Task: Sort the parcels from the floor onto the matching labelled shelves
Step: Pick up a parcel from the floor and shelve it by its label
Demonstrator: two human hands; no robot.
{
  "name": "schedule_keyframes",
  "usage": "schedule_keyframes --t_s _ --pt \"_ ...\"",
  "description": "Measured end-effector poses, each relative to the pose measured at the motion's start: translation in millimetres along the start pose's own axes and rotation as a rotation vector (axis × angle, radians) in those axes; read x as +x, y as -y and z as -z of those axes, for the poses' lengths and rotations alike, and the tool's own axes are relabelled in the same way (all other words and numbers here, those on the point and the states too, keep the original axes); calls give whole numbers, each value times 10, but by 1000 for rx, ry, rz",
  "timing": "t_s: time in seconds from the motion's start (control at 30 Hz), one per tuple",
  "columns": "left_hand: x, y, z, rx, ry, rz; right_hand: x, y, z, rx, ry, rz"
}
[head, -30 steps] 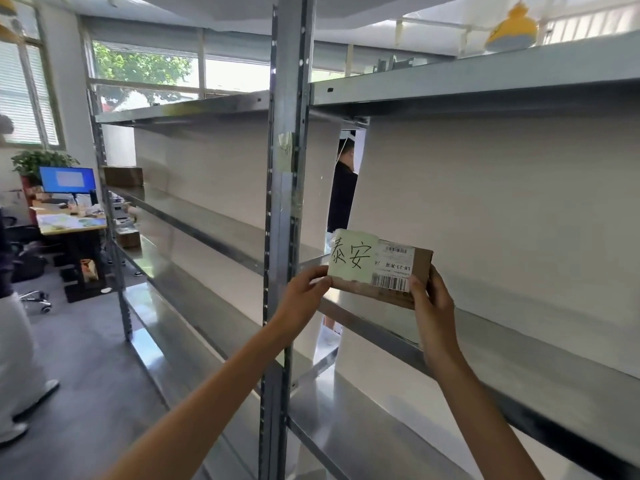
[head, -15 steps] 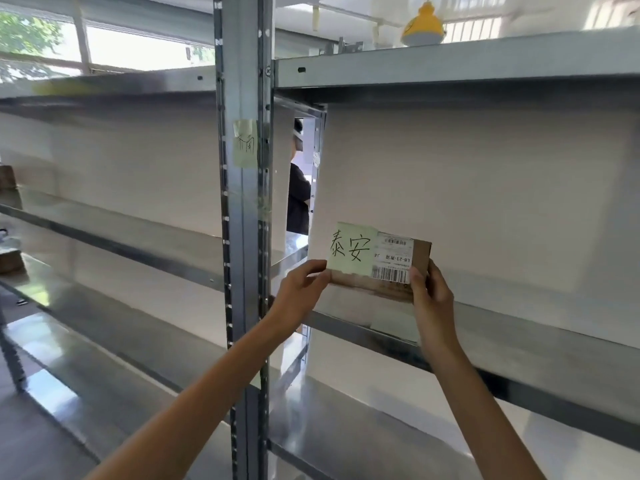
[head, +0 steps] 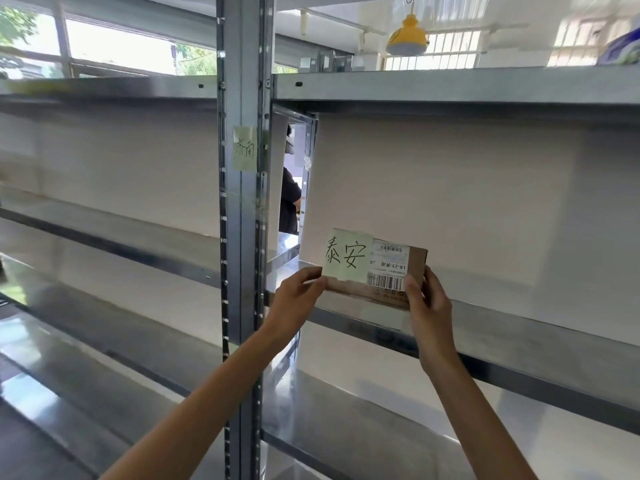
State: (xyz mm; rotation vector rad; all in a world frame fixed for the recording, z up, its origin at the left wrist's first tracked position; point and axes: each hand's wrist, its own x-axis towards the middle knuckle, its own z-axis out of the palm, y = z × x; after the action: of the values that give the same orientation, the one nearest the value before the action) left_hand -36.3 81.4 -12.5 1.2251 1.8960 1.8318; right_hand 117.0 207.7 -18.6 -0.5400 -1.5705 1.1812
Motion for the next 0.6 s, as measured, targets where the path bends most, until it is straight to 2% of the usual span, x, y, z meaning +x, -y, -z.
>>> schedule_keyframes --t_s 0.4,0.47,0.6 --pt "-443 -222 260 -32 33 -102 -471 378 -18 -23 6 24" --pt "-486 -281 547 -54 59 -124 -651 561 -217 -6 -39 42" --pt "-543 -336 679 -98 117 -125 -792 665 -312 11 -69 71"
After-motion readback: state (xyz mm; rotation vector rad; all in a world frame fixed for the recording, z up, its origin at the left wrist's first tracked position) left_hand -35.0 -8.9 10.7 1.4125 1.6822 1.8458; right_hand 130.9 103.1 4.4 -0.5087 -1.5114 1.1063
